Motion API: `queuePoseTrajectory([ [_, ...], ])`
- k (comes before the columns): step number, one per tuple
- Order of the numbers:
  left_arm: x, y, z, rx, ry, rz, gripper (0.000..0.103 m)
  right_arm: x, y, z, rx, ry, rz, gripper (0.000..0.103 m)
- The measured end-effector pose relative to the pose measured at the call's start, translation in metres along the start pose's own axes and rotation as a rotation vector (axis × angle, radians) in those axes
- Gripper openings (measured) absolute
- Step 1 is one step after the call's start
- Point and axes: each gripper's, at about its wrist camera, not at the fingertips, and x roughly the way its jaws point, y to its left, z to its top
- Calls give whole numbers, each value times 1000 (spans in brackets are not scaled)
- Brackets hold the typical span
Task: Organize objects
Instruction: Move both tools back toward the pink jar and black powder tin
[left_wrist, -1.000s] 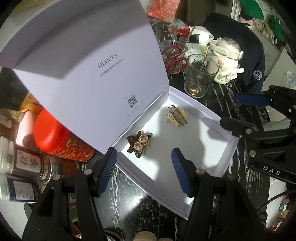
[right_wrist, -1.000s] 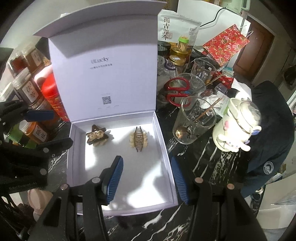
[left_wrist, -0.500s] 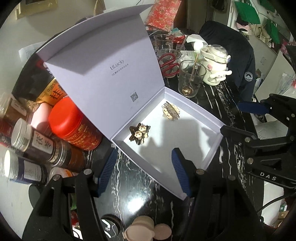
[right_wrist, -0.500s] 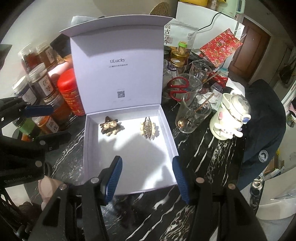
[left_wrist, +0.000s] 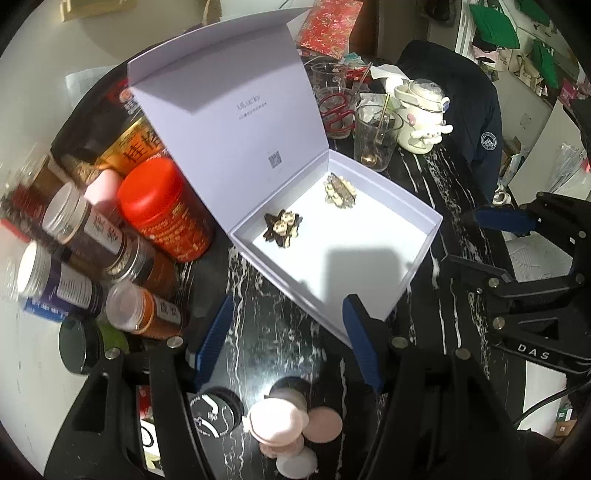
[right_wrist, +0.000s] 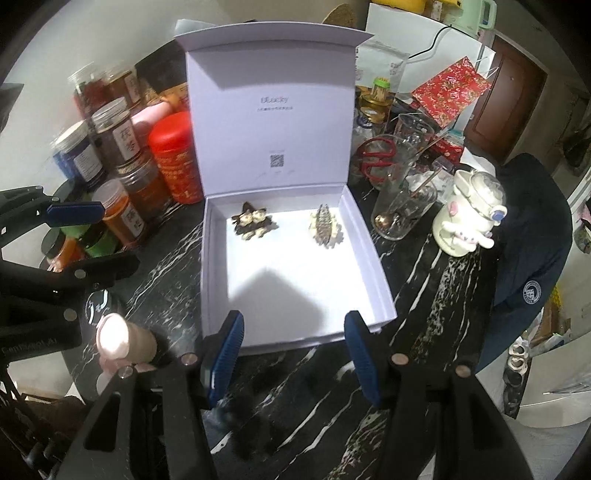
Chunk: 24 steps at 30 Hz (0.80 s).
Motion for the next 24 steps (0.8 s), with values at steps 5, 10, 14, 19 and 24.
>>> queuePoseTrajectory([
  [5,-4,3,-18,-19,12,6,60,0,14,-12,-16,12,22,57],
  [10,-7,6,-38,-49,30,15,60,2,29,-23,-38,24,47,57],
  [14,-8,10,-56,-73,46,25,60,5,41,-32,-60,38,72,57],
  [19,-10,17,-77,-104,57,39,60,8,56,-43,-83,50,101,57],
  [24,-12,26,-98,-157,71,44,60,12,70,-54,-113,64,129,57],
])
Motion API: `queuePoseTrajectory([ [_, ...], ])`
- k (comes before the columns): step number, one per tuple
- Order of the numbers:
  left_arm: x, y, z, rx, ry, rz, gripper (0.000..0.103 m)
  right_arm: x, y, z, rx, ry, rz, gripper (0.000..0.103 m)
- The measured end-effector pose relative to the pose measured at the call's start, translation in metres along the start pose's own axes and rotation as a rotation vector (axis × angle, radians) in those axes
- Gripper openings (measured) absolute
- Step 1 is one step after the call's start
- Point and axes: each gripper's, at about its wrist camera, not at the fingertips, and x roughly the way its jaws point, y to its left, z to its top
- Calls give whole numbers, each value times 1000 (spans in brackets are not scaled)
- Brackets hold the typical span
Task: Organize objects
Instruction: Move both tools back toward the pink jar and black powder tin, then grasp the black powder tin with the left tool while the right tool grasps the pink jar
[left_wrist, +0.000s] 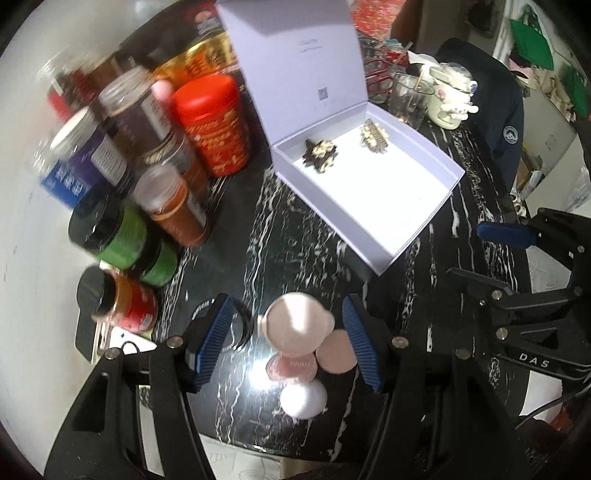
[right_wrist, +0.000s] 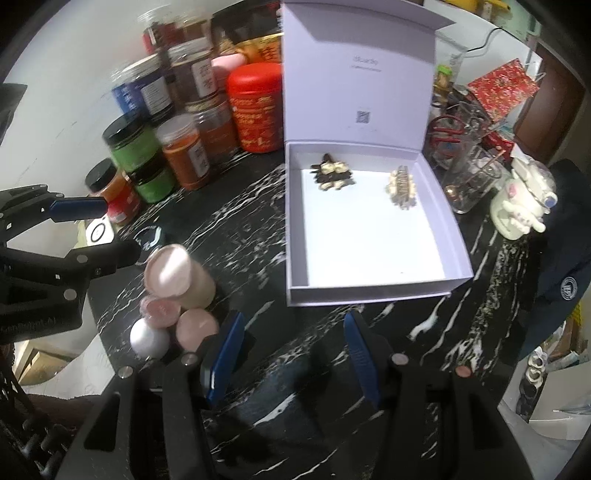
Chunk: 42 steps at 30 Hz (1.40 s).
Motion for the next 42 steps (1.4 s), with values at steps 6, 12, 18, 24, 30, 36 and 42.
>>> queuePoseTrajectory([
  [6,2,14,-24,-57,18,5,60,9,16,-8,-24,22,37,57],
  [12,4,24,-43,-100,39,6,60,19,31,-12,-48,43,71,57],
  [18,10,37,-59,-156,60,-5,60,30,43,-13,-65,63,104,58],
  [24,19,55,-69,-217,85,-6,60,42,55,-6,-84,79,139,61],
  [30,28,76,-73,-274,104,-6,60,52,68,6,-112,85,169,65],
  [36,39,94,-72,-300,120,-5,60,65,82,19,-143,88,193,69],
  [42,51,108,-74,-318,142,-14,60,83,94,30,-171,109,204,71],
])
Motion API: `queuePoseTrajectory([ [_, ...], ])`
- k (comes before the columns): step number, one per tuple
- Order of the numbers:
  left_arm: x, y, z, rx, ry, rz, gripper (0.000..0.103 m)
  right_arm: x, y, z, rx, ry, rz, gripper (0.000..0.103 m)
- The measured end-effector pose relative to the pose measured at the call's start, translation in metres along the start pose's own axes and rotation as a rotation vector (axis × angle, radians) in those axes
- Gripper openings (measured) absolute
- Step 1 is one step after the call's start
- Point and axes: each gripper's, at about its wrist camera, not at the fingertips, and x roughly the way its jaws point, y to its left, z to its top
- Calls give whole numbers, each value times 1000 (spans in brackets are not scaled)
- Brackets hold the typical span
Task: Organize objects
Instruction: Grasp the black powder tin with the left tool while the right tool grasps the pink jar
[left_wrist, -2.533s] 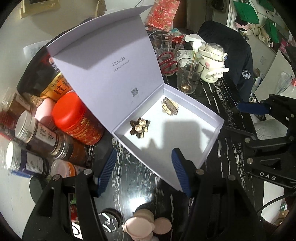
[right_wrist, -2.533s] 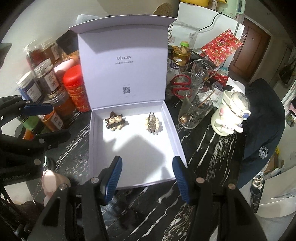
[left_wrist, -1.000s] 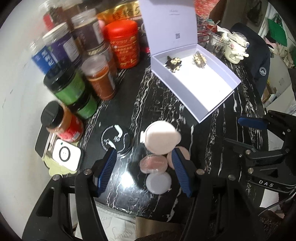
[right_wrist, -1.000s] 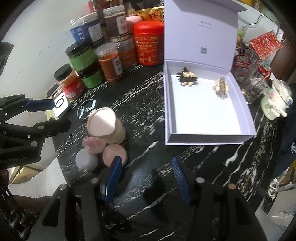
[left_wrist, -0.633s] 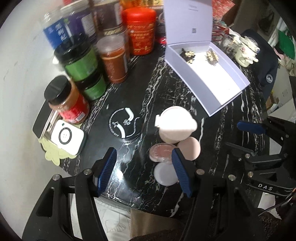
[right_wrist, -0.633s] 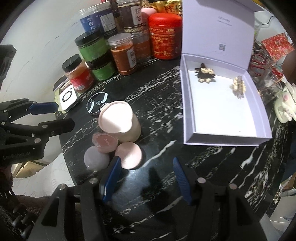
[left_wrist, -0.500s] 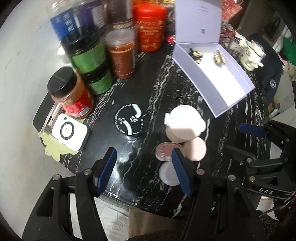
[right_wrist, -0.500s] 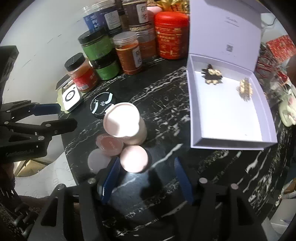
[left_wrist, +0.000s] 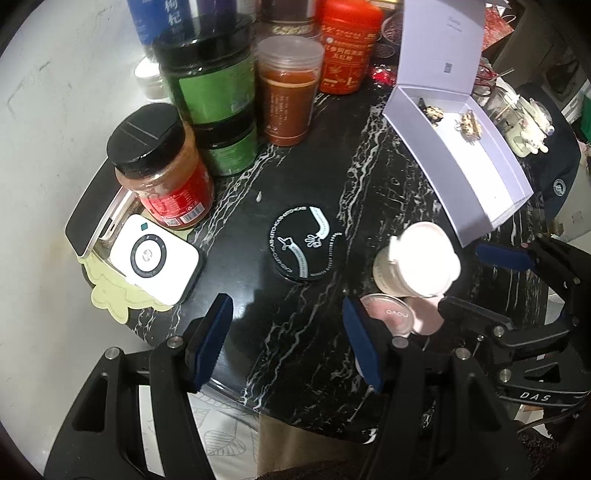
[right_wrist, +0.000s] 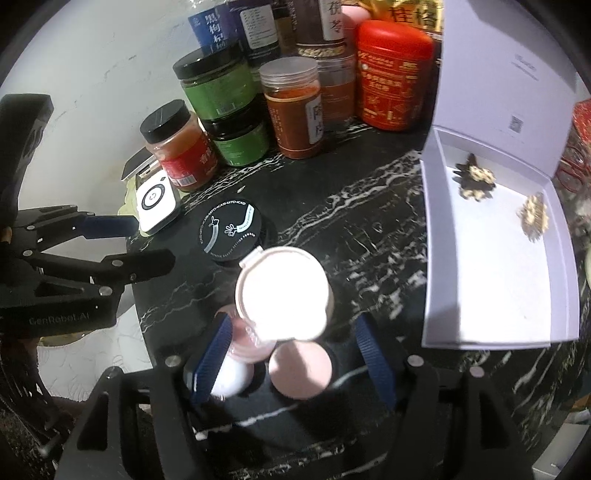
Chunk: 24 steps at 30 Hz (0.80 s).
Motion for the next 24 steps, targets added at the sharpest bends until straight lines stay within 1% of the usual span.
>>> queuePoseTrajectory([
  [10,18,16,3,-13,41,-13,60,27,11,19,-55,48,10,71],
  [12,20,16,5,-13,46,-20,60,30,11,20,-65,54,14,68],
  [13,21,16,6,-12,49,-23,60,31,10,21,-69,54,15,63],
  [15,24,15,7,-9,54,-31,60,31,7,21,-65,53,18,60],
  [18,30,12,9,-1,66,-47,60,31,2,21,-50,50,38,60],
  [21,36,6,13,13,76,-76,60,30,-2,20,-40,48,43,60],
  [24,42,-1,17,33,85,-89,60,29,-6,19,-23,51,44,60],
])
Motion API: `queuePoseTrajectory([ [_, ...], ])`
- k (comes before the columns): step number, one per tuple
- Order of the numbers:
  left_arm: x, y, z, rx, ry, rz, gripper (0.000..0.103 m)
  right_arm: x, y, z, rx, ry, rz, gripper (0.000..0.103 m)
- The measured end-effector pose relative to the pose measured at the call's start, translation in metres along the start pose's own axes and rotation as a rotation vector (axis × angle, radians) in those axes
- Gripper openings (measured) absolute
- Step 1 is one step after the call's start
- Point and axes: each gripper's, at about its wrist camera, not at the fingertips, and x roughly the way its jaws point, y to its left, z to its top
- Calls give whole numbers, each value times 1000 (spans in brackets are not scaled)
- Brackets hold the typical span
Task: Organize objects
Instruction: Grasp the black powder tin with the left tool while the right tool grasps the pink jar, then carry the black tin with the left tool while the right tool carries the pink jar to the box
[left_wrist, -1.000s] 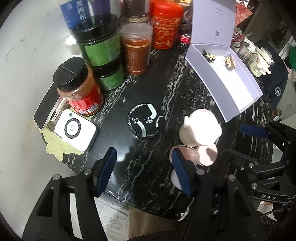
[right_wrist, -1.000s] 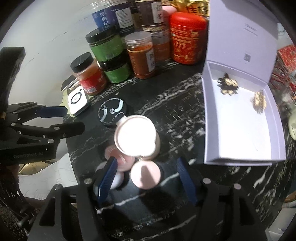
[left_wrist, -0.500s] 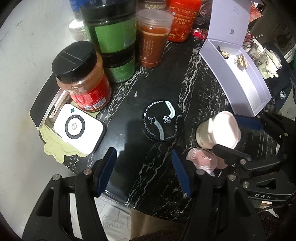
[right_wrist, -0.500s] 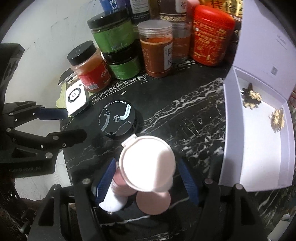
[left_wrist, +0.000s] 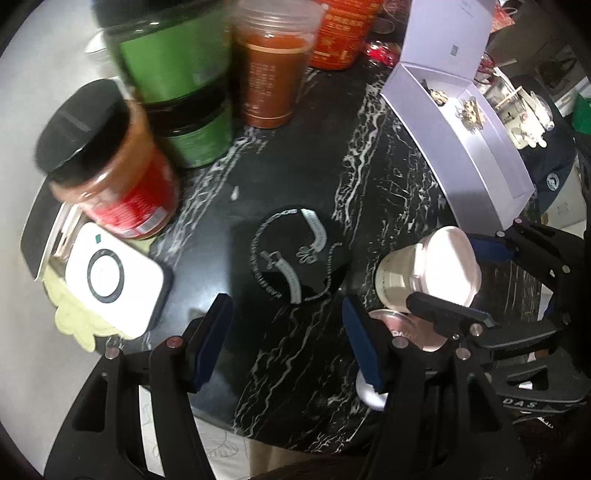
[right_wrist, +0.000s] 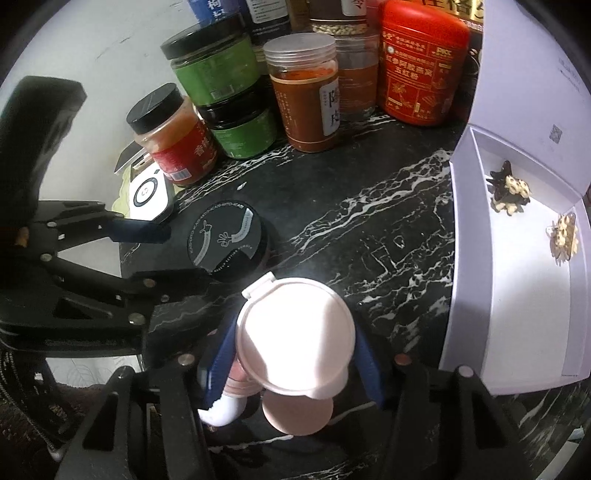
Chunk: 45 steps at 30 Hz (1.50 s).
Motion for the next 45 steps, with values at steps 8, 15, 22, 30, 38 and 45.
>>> queuePoseTrajectory([
  [8,17,-7,10,37,33,-12,60,-2,-9,0,32,4,-5,60],
  [15,31,-7,14,67,43,-10,64,-4,-15,-1,50,9,-8,60],
  [22,43,-11,14,90,49,7,66,-5,-17,-3,59,13,-11,60],
  [30,46,-19,10,133,10,39,66,-8,-18,-5,72,16,-13,60],
  [38,39,-22,4,144,23,28,66,-15,-18,-7,85,2,-15,60],
  [45,19,-27,3,154,8,34,66,-31,-13,-8,88,-32,-18,60],
])
